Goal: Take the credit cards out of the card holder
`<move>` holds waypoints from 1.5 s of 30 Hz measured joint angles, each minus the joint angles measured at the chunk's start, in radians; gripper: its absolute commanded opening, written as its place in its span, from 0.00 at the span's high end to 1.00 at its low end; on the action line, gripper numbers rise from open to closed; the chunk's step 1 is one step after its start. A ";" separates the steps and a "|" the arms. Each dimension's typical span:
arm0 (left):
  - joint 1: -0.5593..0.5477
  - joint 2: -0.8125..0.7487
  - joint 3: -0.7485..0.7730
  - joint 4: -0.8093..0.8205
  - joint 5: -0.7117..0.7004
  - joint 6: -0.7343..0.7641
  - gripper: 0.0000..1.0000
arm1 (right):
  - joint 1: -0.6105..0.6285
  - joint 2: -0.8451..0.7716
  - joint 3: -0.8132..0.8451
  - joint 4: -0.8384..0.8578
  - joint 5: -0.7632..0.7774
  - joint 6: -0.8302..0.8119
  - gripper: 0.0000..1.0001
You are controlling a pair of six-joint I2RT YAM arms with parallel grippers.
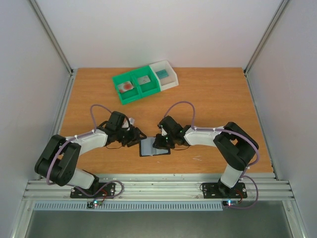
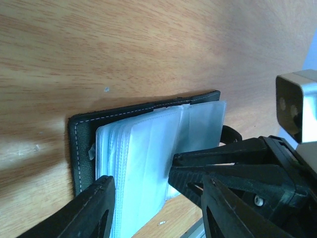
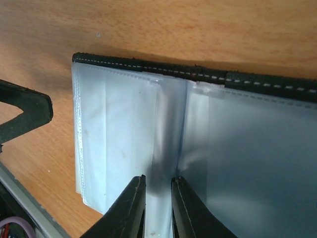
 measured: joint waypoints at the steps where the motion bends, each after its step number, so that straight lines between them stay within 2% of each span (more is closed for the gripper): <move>1: 0.000 0.000 -0.001 0.003 0.002 -0.002 0.51 | 0.004 0.000 0.000 0.000 0.000 0.001 0.79; 7: 0.000 0.000 -0.001 0.021 0.018 -0.013 0.51 | 0.014 0.001 0.013 -0.015 0.003 0.002 0.78; 10: 0.000 0.000 -0.001 0.023 0.022 -0.014 0.50 | 0.016 0.001 0.018 -0.031 0.018 0.000 0.81; 20: 0.000 0.002 -0.001 0.035 0.037 -0.024 0.37 | 0.016 0.003 0.007 -0.039 0.066 -0.009 0.92; 27: 0.000 0.048 -0.014 0.129 0.068 -0.051 0.35 | 0.016 -0.005 -0.023 0.007 0.067 -0.002 0.94; 45: -0.001 0.112 -0.027 0.245 0.103 -0.089 0.33 | 0.016 -0.012 -0.053 0.062 0.066 0.010 0.94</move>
